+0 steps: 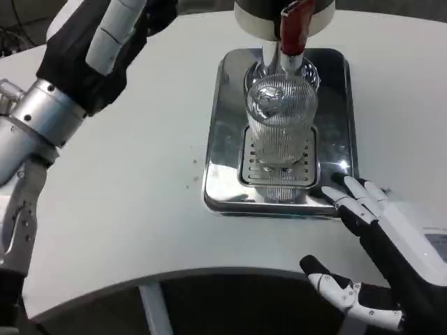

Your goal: Grasp the cup under the faucet to collect the drink, then remove the cup.

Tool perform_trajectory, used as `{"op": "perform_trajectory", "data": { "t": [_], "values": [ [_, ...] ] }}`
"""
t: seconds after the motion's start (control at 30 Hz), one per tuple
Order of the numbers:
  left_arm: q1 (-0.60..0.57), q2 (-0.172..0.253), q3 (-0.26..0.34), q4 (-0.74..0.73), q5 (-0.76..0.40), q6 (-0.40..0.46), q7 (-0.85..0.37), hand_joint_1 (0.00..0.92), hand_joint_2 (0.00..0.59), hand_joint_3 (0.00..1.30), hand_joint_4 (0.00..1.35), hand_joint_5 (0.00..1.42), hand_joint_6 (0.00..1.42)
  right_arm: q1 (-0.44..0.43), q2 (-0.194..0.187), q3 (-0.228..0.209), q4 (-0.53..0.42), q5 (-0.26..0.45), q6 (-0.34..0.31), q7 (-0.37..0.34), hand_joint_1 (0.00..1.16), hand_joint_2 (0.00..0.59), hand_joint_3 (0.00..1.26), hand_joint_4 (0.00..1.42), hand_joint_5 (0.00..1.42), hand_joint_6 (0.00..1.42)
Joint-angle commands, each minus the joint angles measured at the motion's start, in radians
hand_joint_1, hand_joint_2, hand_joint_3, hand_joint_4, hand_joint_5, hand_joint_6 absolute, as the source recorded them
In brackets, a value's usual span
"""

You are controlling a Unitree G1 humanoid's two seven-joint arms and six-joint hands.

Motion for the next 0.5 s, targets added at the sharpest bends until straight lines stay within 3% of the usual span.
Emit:
{"op": "perform_trajectory", "data": {
  "t": [0.03, 0.2, 0.5],
  "values": [
    [-0.064, 0.005, 0.024, -0.014, -0.06, 0.136, -0.08, 0.0, 0.057, 0.14, 0.09, 0.22, 0.19, 0.02, 0.011, 0.003, -0.012, -0.002, -0.006, -0.008, 0.39, 0.402, 0.14, 0.0, 0.0, 0.0],
    [-0.125, -0.013, 0.019, 0.013, -0.051, 0.223, -0.124, 0.0, 0.054, 0.13, 0.08, 0.21, 0.18, 0.025, 0.014, 0.001, -0.016, -0.002, -0.009, -0.009, 0.39, 0.405, 0.14, 0.0, 0.0, 0.0],
    [-0.224, -0.051, -0.013, 0.132, 0.02, 0.247, -0.17, 0.0, 0.055, 0.13, 0.07, 0.21, 0.17, 0.032, 0.012, -0.01, -0.02, 0.008, -0.015, -0.009, 0.39, 0.405, 0.14, 0.0, 0.0, 0.0]
  ]
}}
